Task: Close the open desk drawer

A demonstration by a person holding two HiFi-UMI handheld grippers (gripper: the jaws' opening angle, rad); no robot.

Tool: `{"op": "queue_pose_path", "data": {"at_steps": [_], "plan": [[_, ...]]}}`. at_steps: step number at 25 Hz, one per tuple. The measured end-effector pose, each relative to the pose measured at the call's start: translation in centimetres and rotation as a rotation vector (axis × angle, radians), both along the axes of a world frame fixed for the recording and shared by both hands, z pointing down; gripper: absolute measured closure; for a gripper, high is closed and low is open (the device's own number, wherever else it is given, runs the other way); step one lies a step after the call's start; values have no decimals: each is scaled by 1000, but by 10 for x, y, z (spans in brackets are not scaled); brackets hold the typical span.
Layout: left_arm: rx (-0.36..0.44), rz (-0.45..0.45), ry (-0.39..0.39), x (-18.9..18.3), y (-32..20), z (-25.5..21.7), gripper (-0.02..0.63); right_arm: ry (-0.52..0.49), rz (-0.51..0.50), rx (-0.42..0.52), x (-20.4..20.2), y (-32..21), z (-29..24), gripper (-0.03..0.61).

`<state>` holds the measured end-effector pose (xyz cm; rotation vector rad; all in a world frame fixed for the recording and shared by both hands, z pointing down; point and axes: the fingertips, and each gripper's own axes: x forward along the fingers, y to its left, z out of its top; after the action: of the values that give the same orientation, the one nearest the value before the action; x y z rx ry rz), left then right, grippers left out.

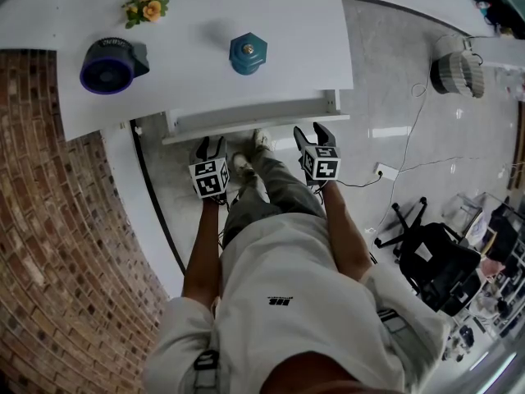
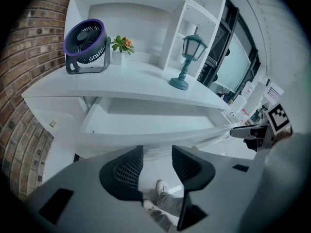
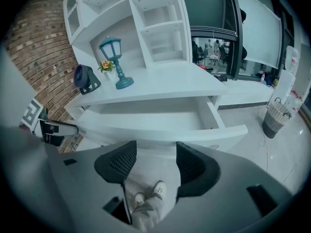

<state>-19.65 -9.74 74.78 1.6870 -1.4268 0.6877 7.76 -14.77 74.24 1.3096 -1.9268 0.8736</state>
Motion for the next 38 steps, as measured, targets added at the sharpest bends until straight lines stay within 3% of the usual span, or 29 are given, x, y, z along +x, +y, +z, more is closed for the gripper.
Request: {"op": "queue_pose_path", "data": {"at_steps": [38], "plan": [[38,-20,-9,-12,-53,1,430,4,-8,24,-9,-52,0,320]]}}
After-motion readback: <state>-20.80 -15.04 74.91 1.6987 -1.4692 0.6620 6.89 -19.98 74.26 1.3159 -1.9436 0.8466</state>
